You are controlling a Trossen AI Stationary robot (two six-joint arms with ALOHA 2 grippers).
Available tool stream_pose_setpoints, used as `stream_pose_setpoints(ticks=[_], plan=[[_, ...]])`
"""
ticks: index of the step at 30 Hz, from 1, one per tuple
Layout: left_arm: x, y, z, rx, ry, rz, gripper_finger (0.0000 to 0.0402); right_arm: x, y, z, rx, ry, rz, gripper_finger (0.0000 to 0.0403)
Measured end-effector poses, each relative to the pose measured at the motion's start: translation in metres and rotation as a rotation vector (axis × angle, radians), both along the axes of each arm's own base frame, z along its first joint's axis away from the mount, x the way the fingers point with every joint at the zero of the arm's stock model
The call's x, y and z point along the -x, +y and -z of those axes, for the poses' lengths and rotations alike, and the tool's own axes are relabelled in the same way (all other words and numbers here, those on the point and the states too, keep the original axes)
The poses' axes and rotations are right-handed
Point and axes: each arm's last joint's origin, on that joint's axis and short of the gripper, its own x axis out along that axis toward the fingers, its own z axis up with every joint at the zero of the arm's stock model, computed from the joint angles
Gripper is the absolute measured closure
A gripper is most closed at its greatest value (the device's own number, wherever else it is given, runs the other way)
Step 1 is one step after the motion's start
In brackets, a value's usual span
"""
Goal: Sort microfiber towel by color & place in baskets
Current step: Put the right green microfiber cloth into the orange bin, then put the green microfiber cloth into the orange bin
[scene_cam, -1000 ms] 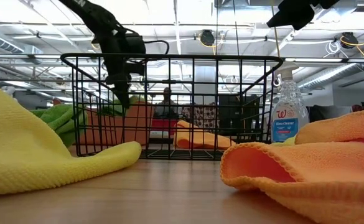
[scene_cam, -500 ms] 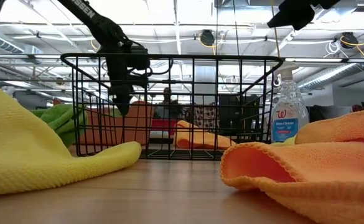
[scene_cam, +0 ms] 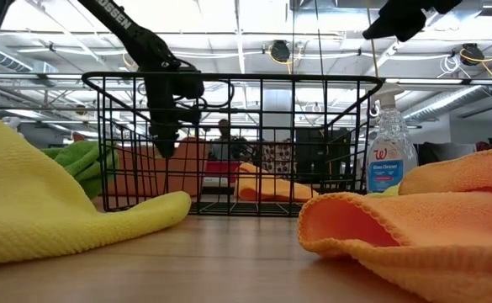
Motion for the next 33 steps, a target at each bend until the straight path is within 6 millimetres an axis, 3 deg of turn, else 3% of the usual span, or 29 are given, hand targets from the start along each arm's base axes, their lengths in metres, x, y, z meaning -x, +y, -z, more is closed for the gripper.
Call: stream_pose_setpoints(ticks=[5, 10, 18, 26, 33], plan=[[0.007, -0.006, -0.007, 0.021, 0.032, -0.018, 0.0206, 0.000, 0.000, 0.001, 0.004, 0.009, 0.000, 0.0161], [0.015, -0.014, -0.022, 0.025, 0.016, -0.059, 0.0198, 0.001, 0.000, 0.001, 0.004, 0.009, 0.000, 0.0161], [0.030, -0.038, -0.072, -0.063, -0.140, -0.100, 0.0198, 0.001, 0.000, 0.001, 0.005, 0.009, 0.000, 0.0161], [0.044, -0.094, -0.112, 0.026, -0.295, -0.079, 0.0198, 0.001, 0.000, 0.001, 0.004, 0.010, 0.000, 0.0161], [0.045, -0.153, -0.123, 0.106, -0.274, 0.022, 0.0198, 0.001, 0.000, 0.001, -0.005, 0.008, 0.006, 0.0161]])
